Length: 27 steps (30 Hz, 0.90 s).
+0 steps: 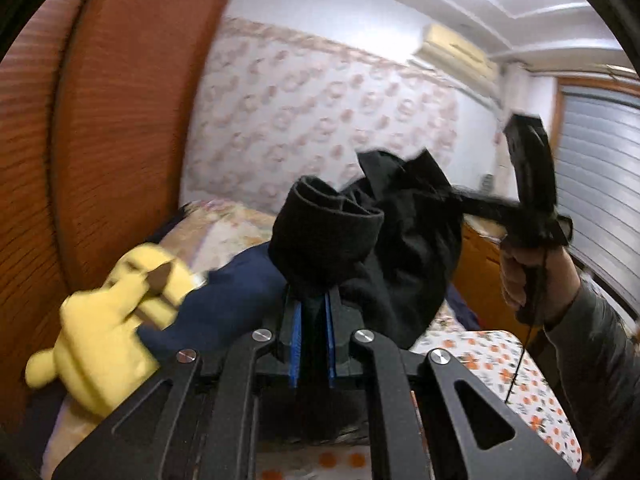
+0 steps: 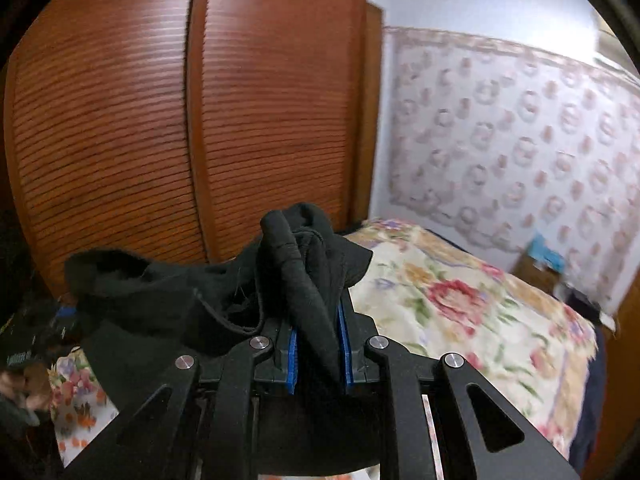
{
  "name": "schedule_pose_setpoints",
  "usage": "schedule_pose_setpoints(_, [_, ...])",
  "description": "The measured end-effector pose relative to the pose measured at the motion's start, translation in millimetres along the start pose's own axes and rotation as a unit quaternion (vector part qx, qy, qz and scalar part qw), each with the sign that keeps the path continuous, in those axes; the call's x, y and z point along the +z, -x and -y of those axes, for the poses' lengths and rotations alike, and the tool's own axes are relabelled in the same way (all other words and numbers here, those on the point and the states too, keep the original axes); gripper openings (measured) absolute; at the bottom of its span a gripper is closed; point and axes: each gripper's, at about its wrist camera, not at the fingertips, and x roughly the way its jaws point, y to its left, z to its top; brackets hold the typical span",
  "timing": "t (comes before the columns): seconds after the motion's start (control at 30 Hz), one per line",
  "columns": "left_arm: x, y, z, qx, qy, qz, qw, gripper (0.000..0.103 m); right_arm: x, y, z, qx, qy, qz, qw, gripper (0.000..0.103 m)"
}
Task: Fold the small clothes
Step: 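Lift the folded shirt with both grippers and carry it onto the clothes stack, then lower the shirt onto the stack and open both grippers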
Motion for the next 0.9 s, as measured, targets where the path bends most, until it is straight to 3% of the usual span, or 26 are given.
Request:
schedule_pose_setpoints(0.2, [-36, -16, -42, 0.041, 0.03, -0.033, 0.9982, 0.01, 29, -114, -13, 0.016, 0.026, -0.038, 0.999, 0.016])
schedule_pose_setpoints(0.33, [-49, -18, -52, 0.06, 0.035, -0.044, 0.9966, 0.01, 29, -149, -7, 0.011, 0.009, -0.056, 0.998, 0.017])
schedule_pose_setpoints(0.43, [-51, -9, -54, 0.074, 0.033, -0.04, 0.9959, 0.011, 29, -162, 5, -0.015, -0.024, -0.062, 0.998, 0.026])
schedule_pose_setpoints(0.5, [-51, -3, -52, 0.084, 0.025, -0.035, 0.9956, 0.018, 36, -165, 9, -0.032, -0.047, -0.054, 0.997, 0.031])
schedule_pose_setpoints(0.57, [-51, 10, -47, 0.083, 0.016, -0.028, 0.996, 0.037, 40, -153, 22, -0.048, -0.056, -0.04, 0.996, 0.041])
schedule_pose_setpoints(0.7, [-46, 23, -36, 0.086, -0.02, -0.018, 0.9959, 0.059, 42, -123, 29, -0.057, -0.059, -0.036, 0.996, 0.042])
schedule_pose_setpoints(0.77, [-44, 29, -28, 0.078, -0.032, -0.014, 0.9964, 0.085, 35, -100, 18, -0.061, -0.059, -0.026, 0.996, 0.042])
schedule_pose_setpoints(0.9, [-37, 38, -9, 0.063, -0.058, -0.008, 0.9963, 0.093, 16, -57, -4, -0.061, -0.065, -0.009, 0.996, 0.042])
